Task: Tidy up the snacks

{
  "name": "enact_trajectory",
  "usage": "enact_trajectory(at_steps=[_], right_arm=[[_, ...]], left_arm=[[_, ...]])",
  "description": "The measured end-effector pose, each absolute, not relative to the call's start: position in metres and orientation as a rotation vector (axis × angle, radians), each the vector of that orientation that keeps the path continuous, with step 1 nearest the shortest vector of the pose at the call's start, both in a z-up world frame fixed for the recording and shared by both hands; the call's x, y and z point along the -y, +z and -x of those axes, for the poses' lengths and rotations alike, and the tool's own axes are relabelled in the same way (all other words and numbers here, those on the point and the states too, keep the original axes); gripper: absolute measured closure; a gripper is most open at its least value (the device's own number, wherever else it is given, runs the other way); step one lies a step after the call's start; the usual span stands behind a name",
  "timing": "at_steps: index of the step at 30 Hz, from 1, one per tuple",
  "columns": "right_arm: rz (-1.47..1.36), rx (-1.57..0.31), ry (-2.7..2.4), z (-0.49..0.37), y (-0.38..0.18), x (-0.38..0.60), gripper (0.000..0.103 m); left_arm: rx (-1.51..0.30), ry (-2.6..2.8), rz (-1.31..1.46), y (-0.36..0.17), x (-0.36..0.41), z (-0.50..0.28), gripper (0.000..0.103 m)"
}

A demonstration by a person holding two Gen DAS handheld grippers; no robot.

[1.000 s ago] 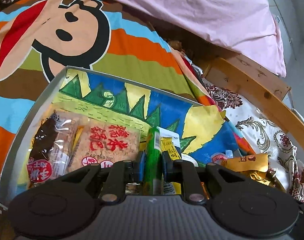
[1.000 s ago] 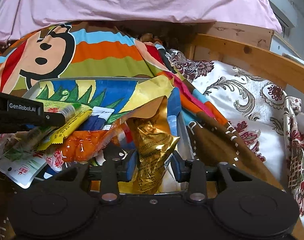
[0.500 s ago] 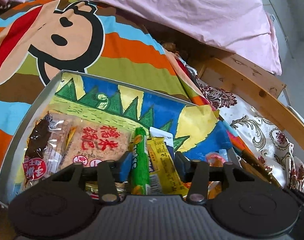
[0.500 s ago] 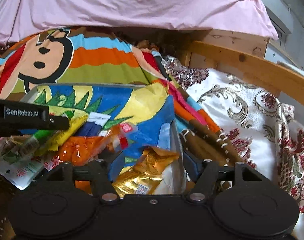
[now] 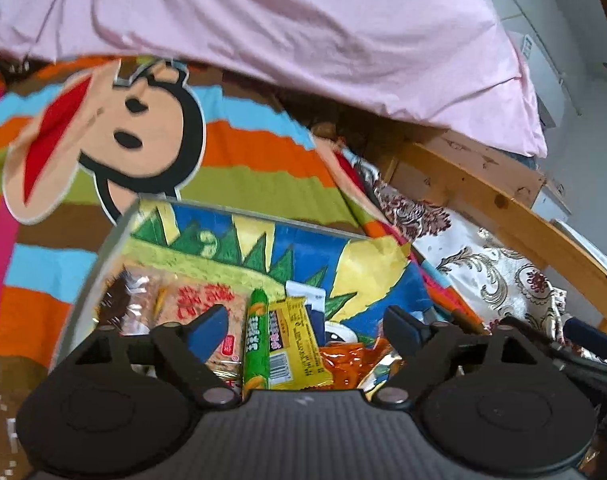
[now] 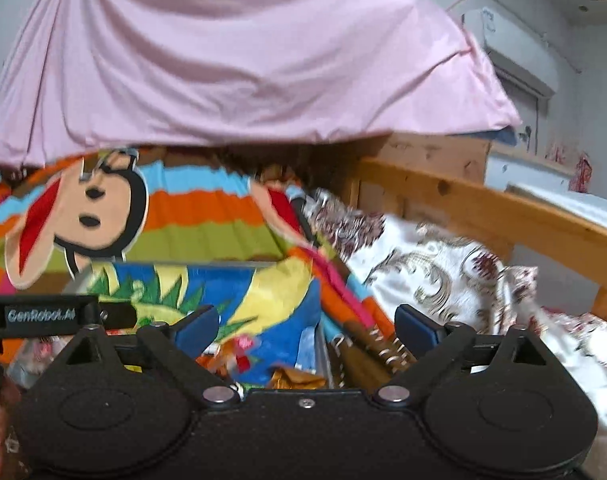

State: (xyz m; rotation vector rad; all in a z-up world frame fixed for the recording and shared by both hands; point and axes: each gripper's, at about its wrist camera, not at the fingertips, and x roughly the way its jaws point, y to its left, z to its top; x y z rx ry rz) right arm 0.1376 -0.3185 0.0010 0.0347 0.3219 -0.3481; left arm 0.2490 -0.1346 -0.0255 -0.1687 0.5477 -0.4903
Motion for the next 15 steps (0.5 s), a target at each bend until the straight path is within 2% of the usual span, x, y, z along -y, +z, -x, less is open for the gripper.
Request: enact_trajectory(at_steps=[7, 15], right_arm=[[-0.066, -0.252, -0.330, -0.104, 0.025, 0.322, 0.002], [-0.083, -0.213, -0.274, -0.068, 0.039, 0.310, 0.001]], left_arm=[[-0.477, -0.439, 0.140, 0.009, 0.123, -0.210, 0.002], [-0.448, -0.385, 0.122, 0.028, 0.102, -0.167, 0.001]])
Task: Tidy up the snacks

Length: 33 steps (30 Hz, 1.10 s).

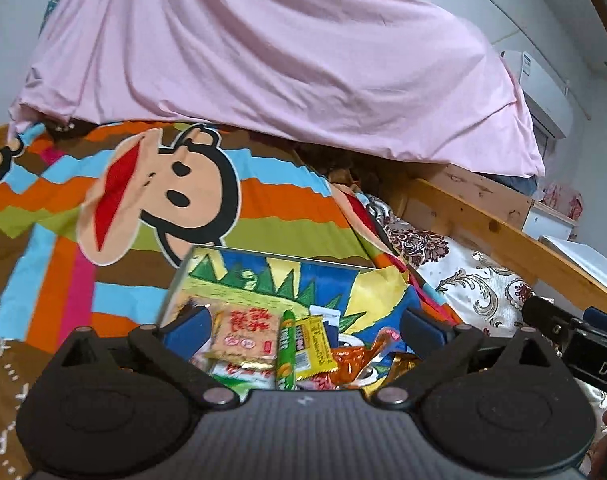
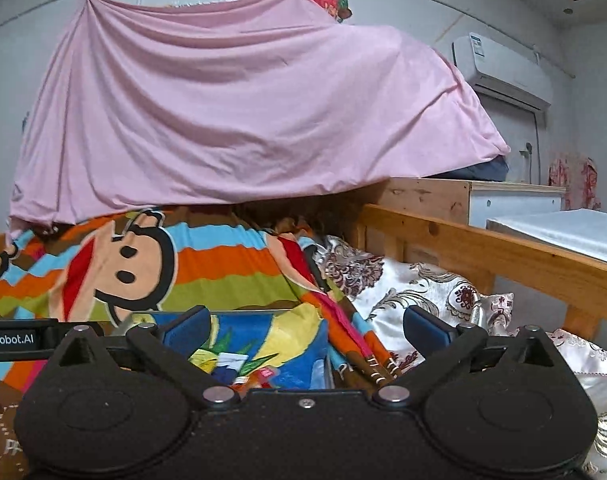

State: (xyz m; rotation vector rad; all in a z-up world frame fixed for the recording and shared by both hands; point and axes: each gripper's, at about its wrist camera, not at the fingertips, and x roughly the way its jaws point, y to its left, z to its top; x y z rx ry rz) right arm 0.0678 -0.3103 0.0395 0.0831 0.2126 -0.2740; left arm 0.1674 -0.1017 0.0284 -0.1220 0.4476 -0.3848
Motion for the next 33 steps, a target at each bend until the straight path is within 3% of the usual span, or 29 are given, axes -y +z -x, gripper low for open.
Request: enact_trajectory(at_steps=[33], right_arm=[[-0.079, -0.317, -0.149, 0.046, 0.022, 0.258, 0.001]], left_arm=[[-0.497, -0.230, 0.009, 0.005, 0.028, -0.034, 0.001]])
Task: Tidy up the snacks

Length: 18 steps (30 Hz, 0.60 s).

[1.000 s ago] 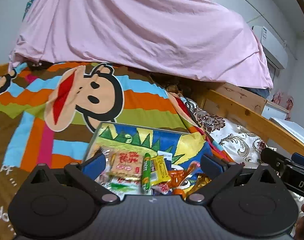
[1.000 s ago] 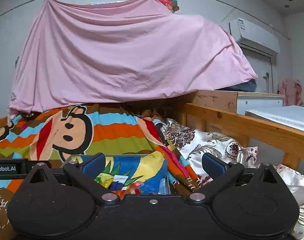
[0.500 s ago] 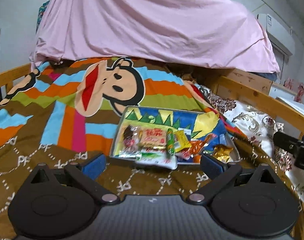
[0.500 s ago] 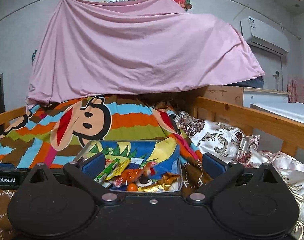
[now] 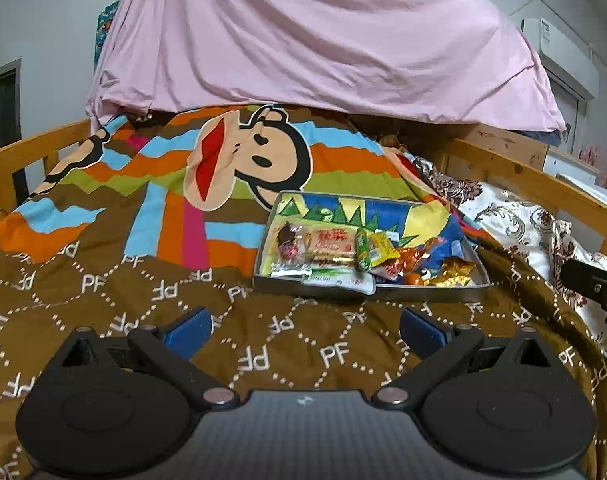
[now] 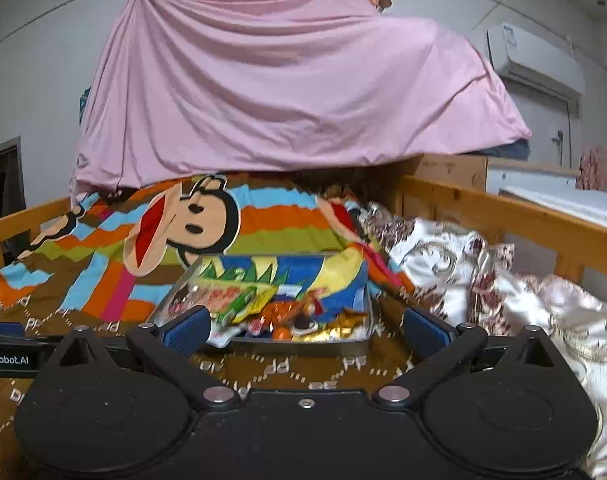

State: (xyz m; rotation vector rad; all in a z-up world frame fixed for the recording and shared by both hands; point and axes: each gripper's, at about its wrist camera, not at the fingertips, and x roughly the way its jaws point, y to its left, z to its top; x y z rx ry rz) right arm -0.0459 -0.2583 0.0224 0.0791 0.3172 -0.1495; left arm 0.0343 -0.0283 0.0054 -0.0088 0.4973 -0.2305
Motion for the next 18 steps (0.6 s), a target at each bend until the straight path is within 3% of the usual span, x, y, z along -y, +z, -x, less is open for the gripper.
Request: enact_trajectory(at_steps=[18], right_arm=[[-0.102, -0.489, -0.175, 0.056, -0.004, 0.251, 0.001]], left_arm=[[-0.591, -0.203, -0.069, -0.015, 0.025, -0.014, 0.001]])
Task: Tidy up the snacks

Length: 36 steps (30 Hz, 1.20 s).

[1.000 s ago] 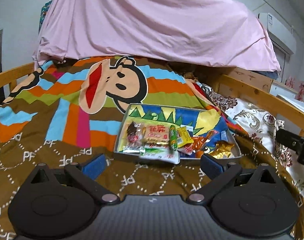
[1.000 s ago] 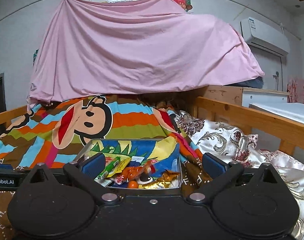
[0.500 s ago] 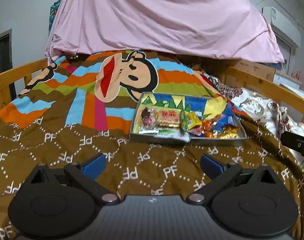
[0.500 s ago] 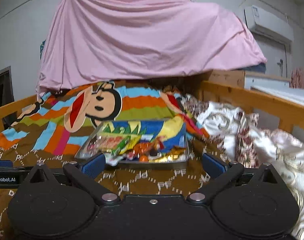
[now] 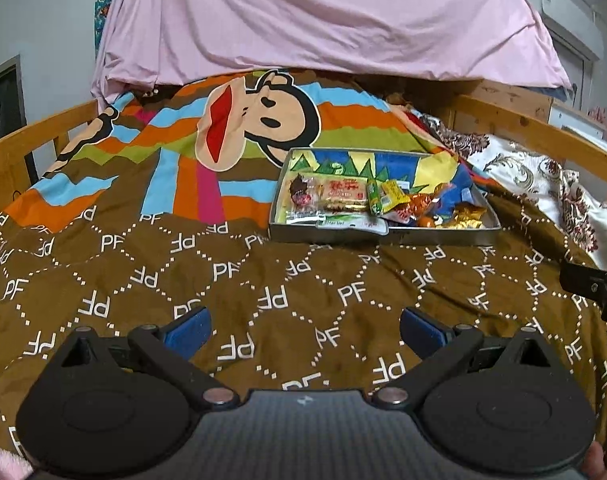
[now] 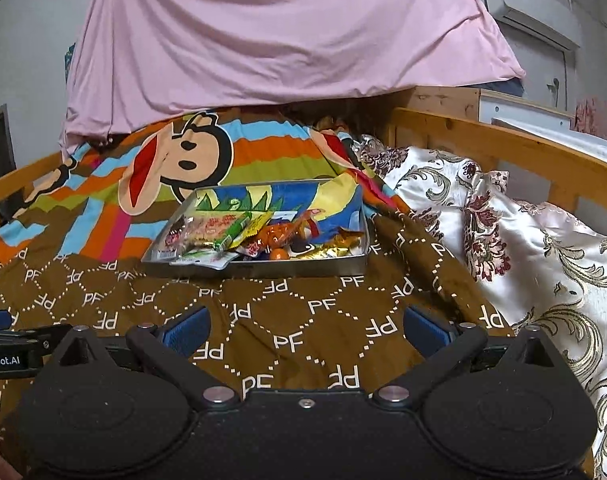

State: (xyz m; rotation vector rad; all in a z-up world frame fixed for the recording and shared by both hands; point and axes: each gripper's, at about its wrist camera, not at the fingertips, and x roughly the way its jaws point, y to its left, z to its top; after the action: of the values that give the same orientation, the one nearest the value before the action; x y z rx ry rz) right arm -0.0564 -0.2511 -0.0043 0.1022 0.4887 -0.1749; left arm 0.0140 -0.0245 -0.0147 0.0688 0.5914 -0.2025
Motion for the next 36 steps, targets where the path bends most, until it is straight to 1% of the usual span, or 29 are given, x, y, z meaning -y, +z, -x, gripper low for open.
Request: enact_trajectory(at_steps=[21, 36], right_arm=[[-0.075, -0.573, -0.151, 0.046, -0.015, 0.247, 0.001], [-0.072, -0.581, -0.152, 0.045, -0.016, 0.247, 0.001]], left_arm=[[-0.642, -0.190, -0.087, -0.020, 0.025, -0.016, 0.001], [-0.646, -0.195, -0.090, -0.021, 0.026, -0.016, 0.001]])
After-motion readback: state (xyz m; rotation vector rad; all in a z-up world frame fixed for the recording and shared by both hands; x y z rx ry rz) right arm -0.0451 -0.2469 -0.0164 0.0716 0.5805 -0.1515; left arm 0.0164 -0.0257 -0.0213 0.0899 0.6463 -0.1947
